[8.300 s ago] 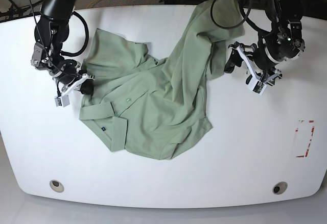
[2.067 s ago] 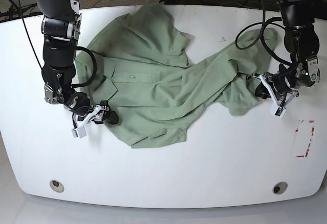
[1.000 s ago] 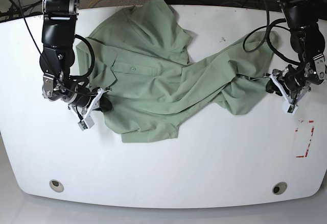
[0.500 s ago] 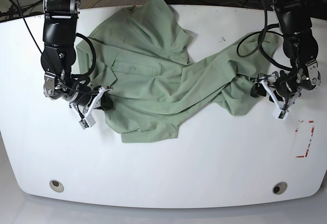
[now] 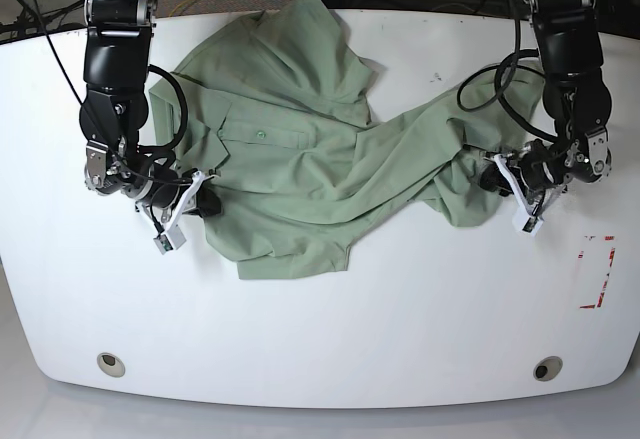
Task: Fold the T-shirt properly
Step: 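Lift the shirt with both grippers and pull it taut between them, then lay the shirt down, open the left gripper, and drag it with the right gripper, then drag the shirt with the right gripper and grasp its edge with the left gripper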
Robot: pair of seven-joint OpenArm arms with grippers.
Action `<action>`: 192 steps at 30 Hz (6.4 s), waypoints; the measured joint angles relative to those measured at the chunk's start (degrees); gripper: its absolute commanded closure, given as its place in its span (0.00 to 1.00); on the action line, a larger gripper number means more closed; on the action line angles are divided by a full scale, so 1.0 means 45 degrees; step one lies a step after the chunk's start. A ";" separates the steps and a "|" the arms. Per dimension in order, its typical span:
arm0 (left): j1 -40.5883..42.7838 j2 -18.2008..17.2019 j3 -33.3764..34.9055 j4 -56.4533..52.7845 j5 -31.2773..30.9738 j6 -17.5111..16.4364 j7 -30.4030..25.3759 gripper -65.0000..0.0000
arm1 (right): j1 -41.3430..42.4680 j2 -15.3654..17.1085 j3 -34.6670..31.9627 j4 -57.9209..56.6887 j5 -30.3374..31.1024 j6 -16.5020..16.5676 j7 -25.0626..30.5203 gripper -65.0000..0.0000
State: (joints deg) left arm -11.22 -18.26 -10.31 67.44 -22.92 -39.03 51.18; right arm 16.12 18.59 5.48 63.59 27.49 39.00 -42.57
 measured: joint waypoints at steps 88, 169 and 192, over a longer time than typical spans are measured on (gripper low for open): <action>-0.0117 0.0763 -0.2676 0.7543 0.3653 -0.0238 0.4041 0.55 | -0.2079 0.0636 0.3716 0.7951 0.0189 0.0243 -0.4410 1.00; 0.1307 0.1545 -0.2749 0.7495 0.3716 -0.0238 0.3959 0.51 | 0.0204 -0.0889 -0.6494 0.1069 -0.3157 0.0083 0.2312 0.97; -0.1234 0.1321 -0.2705 0.3555 0.3750 0.0257 0.3201 0.26 | -0.3929 -0.0952 -0.6562 0.7359 -0.3351 0.0209 -0.0937 0.47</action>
State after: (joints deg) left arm -16.78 -12.32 -22.48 83.44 -6.04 -37.87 65.58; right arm -1.56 14.31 -24.05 96.71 12.40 39.94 -46.78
